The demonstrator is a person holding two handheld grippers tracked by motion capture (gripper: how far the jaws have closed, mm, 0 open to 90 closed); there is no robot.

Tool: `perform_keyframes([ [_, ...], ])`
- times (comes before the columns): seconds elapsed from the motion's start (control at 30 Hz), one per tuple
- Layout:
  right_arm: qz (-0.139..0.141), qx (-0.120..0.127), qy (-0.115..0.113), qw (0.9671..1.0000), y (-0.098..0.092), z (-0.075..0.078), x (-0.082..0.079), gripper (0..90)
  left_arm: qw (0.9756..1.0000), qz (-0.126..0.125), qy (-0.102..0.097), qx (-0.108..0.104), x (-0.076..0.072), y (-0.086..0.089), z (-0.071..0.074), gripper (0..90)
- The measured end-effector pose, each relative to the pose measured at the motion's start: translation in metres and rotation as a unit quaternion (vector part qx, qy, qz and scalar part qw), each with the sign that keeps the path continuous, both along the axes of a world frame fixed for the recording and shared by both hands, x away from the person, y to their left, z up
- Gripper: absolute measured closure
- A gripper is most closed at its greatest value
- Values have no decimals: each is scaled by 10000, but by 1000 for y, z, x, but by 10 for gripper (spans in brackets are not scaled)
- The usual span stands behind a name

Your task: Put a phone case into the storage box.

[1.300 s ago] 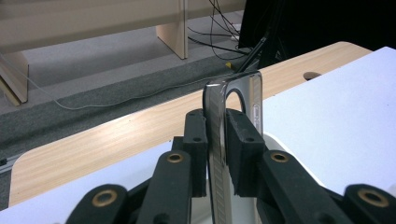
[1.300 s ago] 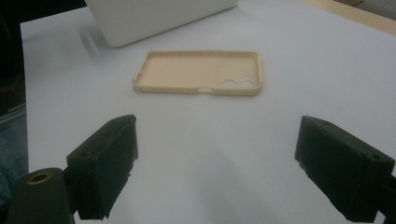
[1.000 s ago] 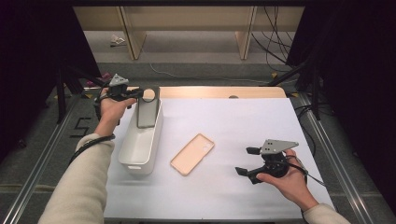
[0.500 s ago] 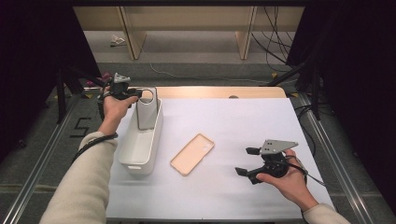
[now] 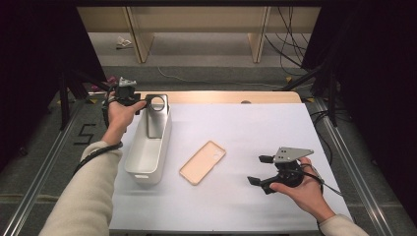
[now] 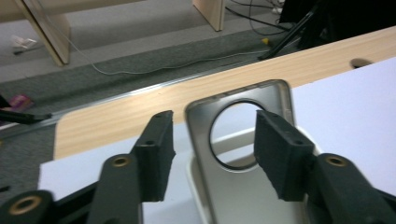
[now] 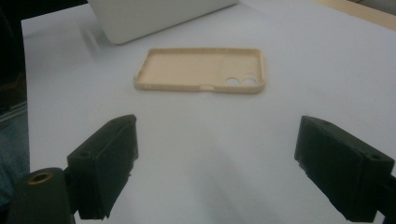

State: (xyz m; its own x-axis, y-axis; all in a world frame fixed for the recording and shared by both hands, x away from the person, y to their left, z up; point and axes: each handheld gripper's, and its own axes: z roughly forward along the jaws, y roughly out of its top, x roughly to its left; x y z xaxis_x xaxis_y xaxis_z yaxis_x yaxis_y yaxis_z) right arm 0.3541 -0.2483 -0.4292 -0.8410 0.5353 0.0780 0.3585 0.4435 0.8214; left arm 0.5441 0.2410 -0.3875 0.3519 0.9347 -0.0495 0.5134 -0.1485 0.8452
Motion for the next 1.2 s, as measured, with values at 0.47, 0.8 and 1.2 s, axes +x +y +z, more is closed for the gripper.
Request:
perform_keyframes([
  [0.47, 13, 44, 37, 10000, 3, 0, -1, 140, 9985, -532, -86, -137, -60, -6, 16, 31],
  [0.8, 30, 72, 54, 10000, 5, 0, -1, 140, 9934, -1032, -238, -447, -124, -34, 2, 3],
  [1.2, 33, 92, 27, 9999, 6, 1, -1, 143, 9862, -1501, -491, -496, -181, -67, -29, 0],
])
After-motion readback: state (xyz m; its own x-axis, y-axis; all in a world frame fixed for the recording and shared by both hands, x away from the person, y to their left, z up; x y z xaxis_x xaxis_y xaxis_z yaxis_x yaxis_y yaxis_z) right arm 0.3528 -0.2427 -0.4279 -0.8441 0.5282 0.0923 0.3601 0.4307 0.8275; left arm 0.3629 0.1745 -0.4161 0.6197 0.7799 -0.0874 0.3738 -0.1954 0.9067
